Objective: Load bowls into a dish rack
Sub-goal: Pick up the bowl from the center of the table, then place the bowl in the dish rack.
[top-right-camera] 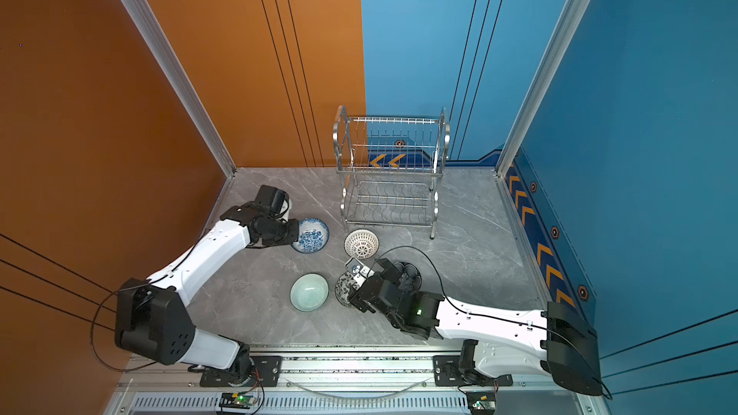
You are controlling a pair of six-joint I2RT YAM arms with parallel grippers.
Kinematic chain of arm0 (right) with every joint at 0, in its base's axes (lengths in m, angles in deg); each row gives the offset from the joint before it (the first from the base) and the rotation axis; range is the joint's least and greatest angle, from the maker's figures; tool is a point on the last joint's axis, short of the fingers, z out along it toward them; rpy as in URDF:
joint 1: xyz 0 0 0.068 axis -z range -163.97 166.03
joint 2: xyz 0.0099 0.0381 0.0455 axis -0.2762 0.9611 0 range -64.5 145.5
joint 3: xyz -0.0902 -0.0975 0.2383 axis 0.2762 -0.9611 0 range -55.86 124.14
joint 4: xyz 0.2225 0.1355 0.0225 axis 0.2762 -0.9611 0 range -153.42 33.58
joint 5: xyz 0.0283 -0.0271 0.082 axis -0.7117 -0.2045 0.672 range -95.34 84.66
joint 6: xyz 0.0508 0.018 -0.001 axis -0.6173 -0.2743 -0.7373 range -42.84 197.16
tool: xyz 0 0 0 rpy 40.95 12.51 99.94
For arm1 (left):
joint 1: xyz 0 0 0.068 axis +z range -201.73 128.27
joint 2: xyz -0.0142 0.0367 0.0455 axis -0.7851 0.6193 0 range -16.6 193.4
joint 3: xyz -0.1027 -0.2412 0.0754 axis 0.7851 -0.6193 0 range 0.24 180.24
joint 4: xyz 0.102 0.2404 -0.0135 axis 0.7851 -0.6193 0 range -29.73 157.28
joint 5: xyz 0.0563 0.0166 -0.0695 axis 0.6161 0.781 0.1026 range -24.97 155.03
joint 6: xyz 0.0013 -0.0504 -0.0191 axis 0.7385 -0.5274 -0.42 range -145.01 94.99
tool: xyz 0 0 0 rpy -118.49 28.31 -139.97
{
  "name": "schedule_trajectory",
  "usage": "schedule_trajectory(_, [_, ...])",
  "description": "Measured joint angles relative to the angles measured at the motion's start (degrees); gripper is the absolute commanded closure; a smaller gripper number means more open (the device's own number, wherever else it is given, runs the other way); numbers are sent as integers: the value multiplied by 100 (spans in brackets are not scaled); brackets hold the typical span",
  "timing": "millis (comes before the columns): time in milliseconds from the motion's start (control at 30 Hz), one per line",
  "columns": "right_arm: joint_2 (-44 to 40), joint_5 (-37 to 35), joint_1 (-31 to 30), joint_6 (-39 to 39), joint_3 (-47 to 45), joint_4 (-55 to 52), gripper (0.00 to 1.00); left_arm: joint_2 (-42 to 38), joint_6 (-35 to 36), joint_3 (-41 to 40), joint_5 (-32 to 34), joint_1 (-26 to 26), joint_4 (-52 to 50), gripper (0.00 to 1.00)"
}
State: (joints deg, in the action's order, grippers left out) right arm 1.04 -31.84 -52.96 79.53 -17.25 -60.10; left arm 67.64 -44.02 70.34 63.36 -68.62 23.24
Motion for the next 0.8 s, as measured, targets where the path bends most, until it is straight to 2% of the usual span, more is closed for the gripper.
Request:
schedule_trajectory(200, [2, 686, 160, 841, 33, 188, 36, 0, 496, 522, 597, -623, -704, 100])
schedule_trajectory(267, [118, 852, 195, 986, 103, 188, 38, 2, 581, 584, 743, -835, -874, 100])
schedule_trajectory(500, [490, 1432, 192, 1331, 321, 380, 40, 2, 708, 678, 951, -1346, -1196, 100])
schedule_trajectory(800, [981, 1759, 192, 1668, 695, 501, 45, 2, 719, 697, 973, -1880, -1368, 100])
